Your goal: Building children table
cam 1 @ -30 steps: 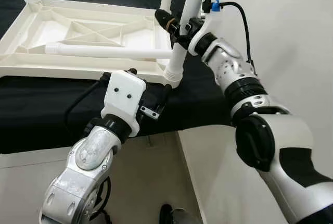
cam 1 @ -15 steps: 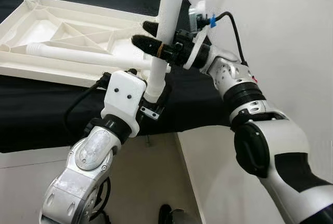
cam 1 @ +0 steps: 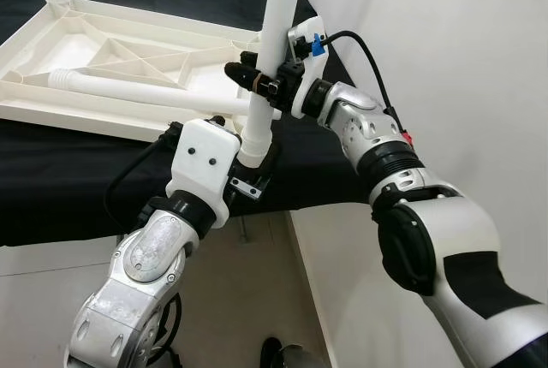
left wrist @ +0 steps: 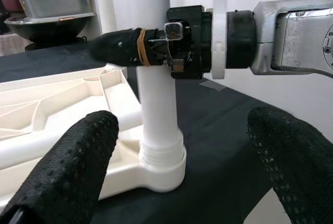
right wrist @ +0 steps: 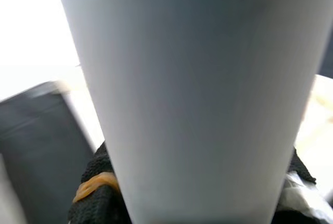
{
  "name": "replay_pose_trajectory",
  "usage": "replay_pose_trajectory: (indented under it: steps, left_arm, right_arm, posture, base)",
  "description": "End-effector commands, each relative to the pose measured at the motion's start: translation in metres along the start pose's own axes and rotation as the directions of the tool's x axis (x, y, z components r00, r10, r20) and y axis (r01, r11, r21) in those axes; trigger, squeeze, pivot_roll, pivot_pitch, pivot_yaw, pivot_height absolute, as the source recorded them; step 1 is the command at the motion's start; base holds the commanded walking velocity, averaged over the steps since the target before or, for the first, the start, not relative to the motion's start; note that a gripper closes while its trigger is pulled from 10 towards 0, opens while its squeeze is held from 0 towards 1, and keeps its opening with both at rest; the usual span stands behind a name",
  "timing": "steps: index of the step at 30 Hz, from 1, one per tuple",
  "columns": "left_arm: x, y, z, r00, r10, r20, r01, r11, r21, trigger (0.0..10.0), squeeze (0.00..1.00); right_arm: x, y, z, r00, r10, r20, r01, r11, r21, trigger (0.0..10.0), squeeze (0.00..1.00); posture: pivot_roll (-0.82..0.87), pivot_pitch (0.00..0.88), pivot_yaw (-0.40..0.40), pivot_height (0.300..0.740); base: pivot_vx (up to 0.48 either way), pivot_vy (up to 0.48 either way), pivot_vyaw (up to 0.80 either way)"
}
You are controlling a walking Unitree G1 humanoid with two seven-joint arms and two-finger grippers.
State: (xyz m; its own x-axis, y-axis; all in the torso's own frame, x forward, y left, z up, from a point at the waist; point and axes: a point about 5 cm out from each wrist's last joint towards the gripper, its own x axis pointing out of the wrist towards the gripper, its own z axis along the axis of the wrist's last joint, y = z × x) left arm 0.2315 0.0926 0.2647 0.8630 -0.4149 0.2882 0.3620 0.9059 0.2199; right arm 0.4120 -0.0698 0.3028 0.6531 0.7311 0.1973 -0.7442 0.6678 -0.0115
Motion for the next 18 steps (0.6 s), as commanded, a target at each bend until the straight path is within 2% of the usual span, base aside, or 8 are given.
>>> replay_pose_trajectory:
  steps: [1,4,7,8,10,12,15,18]
  left_arm:
    - [-0.001,-0.003,-0.002,1.0,-0.012,-0.003,0.012,1.0,0.001,10.0,0.0]
    - [0.0,-0.003,-0.002,1.0,-0.012,-0.003,0.012,1.0,0.002,10.0,0.0]
    - [0.001,-0.002,-0.002,1.0,-0.009,-0.004,0.009,1.0,0.009,10.0,0.0]
    - [0.001,-0.002,-0.002,1.0,-0.009,-0.004,0.009,1.0,0.009,10.0,0.0]
    - [0.001,-0.001,-0.001,1.0,-0.008,-0.001,0.008,1.0,0.011,10.0,0.0]
    - [0.002,-0.001,-0.001,1.0,-0.007,-0.001,0.007,1.0,0.014,10.0,0.0]
    - [0.002,-0.001,-0.001,1.0,-0.007,-0.001,0.007,1.0,0.013,10.0,0.0]
    - [0.002,-0.001,-0.001,1.0,-0.007,-0.001,0.007,1.0,0.011,10.0,0.0]
  right_arm:
    - [-0.002,-0.011,0.002,0.988,-0.153,-0.016,0.153,0.988,-0.002,0.0,0.0]
    - [-0.004,-0.018,0.002,0.962,-0.273,-0.033,0.272,0.962,-0.033,0.0,0.0]
    - [-0.022,-0.044,-0.005,0.764,-0.641,-0.072,0.631,0.767,-0.117,0.0,0.0]
    - [-0.022,-0.044,-0.005,0.764,-0.641,-0.072,0.631,0.767,-0.117,0.0,0.0]
    - [-0.032,-0.053,-0.007,0.649,-0.757,-0.077,0.746,0.653,-0.134,0.0,0.0]
    - [-0.036,-0.055,-0.01,0.575,-0.814,-0.083,0.803,0.581,-0.131,0.0,0.0]
    - [-0.037,-0.055,-0.011,0.548,-0.832,-0.087,0.822,0.555,-0.128,0.0,0.0]
    - [-0.029,-0.049,-0.011,0.58,-0.809,-0.09,0.806,0.587,-0.075,0.2,0.0]
  posture:
    - [0.08,0.167,-0.176,0.74]
    - [0.08,0.17,-0.175,0.74]
    - [0.08,0.171,-0.172,0.74]
    - [0.08,0.171,-0.172,0.74]
    - [0.08,0.172,-0.171,0.74]
    - [0.08,0.174,-0.171,0.74]
    - [0.08,0.175,-0.172,0.74]
    - [0.08,0.177,-0.172,0.74]
  base:
    - [0.0,0.0,0.0]
    - [0.0,0.0,0.0]
    - [0.0,0.0,0.0]
    - [0.0,0.0,0.0]
    - [0.0,0.0,0.0]
    - [0.0,0.0,0.0]
    - [0.0,0.0,0.0]
    - [0.0,0.0,0.0]
